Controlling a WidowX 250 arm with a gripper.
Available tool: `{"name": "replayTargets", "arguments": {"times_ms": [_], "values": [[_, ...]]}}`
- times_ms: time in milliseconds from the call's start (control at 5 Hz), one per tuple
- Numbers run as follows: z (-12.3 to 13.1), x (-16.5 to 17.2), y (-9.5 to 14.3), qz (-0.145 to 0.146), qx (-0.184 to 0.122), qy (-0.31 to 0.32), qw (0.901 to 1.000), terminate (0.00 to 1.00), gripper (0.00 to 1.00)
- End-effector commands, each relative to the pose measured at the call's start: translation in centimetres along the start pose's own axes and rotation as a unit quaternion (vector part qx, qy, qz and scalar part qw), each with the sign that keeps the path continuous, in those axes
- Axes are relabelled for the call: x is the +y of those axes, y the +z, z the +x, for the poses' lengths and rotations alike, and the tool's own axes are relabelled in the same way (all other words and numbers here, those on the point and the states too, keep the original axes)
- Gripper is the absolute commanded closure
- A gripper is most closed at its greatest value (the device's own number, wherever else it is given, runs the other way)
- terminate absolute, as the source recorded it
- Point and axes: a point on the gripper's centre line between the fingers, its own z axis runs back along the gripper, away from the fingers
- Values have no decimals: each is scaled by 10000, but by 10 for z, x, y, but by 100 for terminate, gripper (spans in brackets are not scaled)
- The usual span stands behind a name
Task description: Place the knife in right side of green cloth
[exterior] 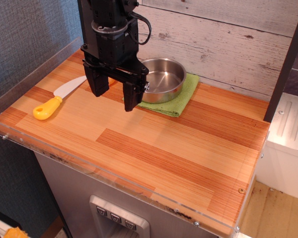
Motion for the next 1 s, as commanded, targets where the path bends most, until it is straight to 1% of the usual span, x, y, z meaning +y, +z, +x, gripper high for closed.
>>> {"name": "replayTargets", "arguments": {"times_ms": [0,400,600,800], "values": [[0,0,0,0,0,0,10000,0,0],[-1,44,-6,187,47,100,9998,0,0],[-6,84,-16,386,134,89,9991,0,0],[-13,116,-26,526,287,441,9972,0,0]]}}
